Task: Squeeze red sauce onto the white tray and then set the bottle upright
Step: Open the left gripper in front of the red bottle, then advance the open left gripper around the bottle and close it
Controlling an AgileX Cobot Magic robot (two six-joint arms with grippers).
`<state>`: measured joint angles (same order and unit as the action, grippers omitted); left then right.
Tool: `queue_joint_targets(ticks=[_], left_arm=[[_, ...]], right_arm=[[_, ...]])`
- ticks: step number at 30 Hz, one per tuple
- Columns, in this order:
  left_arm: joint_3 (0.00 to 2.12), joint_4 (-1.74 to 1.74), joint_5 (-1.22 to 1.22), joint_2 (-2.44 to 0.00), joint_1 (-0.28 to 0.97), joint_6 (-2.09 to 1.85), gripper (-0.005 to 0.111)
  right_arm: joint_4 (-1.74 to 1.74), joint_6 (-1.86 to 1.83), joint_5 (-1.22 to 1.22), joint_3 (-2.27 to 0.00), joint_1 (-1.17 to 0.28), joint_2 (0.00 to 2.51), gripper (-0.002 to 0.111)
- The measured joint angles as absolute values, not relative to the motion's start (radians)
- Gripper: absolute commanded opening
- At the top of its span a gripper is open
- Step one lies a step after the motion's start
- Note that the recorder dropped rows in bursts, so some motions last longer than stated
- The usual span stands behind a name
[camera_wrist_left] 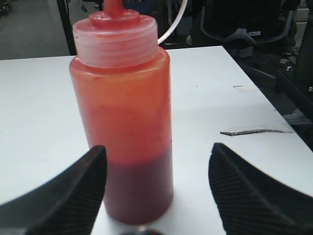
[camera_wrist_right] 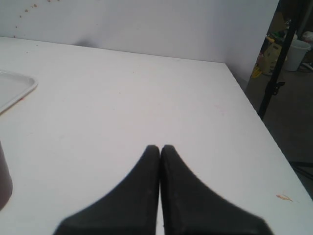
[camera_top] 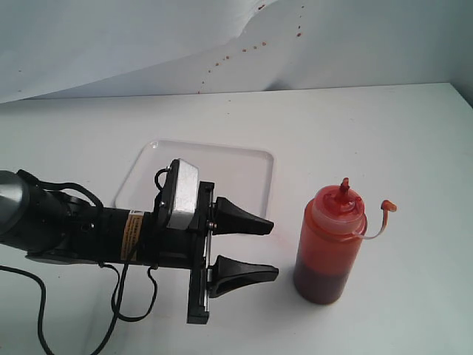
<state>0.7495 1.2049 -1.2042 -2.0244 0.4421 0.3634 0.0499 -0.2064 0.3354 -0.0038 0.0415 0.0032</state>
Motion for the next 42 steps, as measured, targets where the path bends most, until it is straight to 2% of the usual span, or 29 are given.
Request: queue_joint_targets(ticks=[12,14,19,21,27,31,42], left_arm=[[0.749,1.209,-1.204,-2.024,0.442,0.363,0.060],[0.749,1.212,-1.204,-2.024,0.442,0.363,0.067],[0.749,1.208,-1.204,-2.024,0.442,0.363,0.097],[0.749,1.190,-1.204,-2.024,0.442,0.363,0.103],[0.749,1.136,-1.204,-2.024,0.442,0.333,0.103],[0.778,1.120,-1.113,-2.033,0.442,0.322,0.103],[0.956,1.113,-1.092,-2.244,0.508,0.322,0.103]], right_arm=[[0.050,-0.206,0.335,-0.004,0.041,0.003,0.000],[0.050,-0.206,0.335,-0.004,0.041,0.003,0.000],[0.050,-0.206,0.335,-0.004,0.041,0.003,0.000],[0.050,-0.206,0.335,-0.004,0.041,0.003,0.000],[0.050,-0.206,0.335,-0.004,0.041,0.003,0.000],[0.050,-0.206,0.335,-0.004,0.041,0.003,0.000],[0.050,-0.206,0.335,-0.004,0.041,0.003,0.000]])
